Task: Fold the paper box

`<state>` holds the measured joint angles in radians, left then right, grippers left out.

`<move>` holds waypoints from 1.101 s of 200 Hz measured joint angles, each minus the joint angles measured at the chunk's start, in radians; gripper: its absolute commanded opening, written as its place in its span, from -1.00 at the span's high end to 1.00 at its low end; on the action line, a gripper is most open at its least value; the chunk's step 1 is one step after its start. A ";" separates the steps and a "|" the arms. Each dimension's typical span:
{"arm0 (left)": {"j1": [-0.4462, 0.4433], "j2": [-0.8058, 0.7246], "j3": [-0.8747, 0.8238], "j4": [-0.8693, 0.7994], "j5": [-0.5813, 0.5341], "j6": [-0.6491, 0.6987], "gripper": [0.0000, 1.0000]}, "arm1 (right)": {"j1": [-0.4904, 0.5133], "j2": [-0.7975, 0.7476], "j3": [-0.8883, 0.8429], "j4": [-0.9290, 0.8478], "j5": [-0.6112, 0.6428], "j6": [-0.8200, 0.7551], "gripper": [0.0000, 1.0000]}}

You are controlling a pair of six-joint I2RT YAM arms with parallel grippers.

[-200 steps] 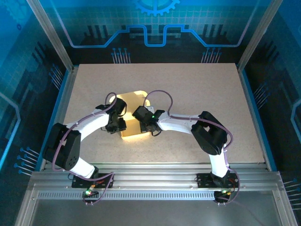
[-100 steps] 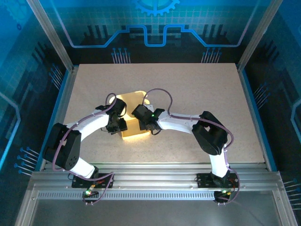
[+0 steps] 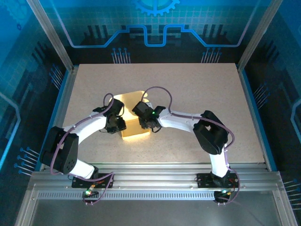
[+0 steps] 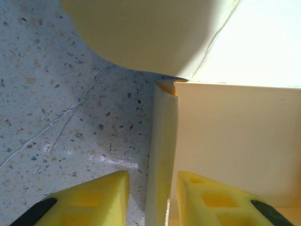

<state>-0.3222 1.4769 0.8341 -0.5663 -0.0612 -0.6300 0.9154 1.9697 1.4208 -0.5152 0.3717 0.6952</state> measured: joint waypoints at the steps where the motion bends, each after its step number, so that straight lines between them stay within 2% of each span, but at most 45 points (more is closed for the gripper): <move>1: 0.000 0.000 -0.001 0.001 0.001 0.000 0.40 | -0.001 0.001 0.001 0.000 -0.001 0.000 0.50; 32: 0.005 0.025 -0.006 0.044 0.045 -0.006 0.53 | -0.013 0.043 0.022 -0.013 -0.013 -0.026 0.60; 78: 0.007 0.046 -0.007 0.076 0.078 -0.025 0.57 | 0.002 0.091 0.063 -0.042 0.048 -0.071 0.95; 113: 0.007 0.040 -0.013 0.087 0.086 -0.026 0.45 | 0.027 0.125 0.104 -0.078 0.135 -0.103 1.00; 131: 0.007 0.014 -0.026 0.094 0.085 -0.028 0.29 | 0.041 0.142 0.122 -0.096 0.183 -0.117 1.00; 158: 0.007 -0.100 -0.047 0.090 0.070 -0.039 0.05 | 0.045 0.151 0.132 -0.113 0.225 -0.133 1.00; 185: 0.035 -0.296 -0.058 0.075 0.028 -0.051 -0.09 | 0.013 0.121 0.094 -0.088 0.191 -0.140 1.00; 200: 0.092 -0.423 -0.077 0.072 0.010 -0.053 -0.18 | -0.031 0.079 0.044 -0.071 0.142 -0.144 1.00; 220: 0.216 -0.544 -0.119 0.073 0.014 -0.068 -0.27 | -0.104 0.015 -0.011 -0.055 0.075 -0.143 1.00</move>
<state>-0.1062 0.9329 0.7147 -0.4931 -0.0475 -0.6983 0.8116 1.9850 1.4101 -0.5697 0.4469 0.5518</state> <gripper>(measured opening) 0.599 0.045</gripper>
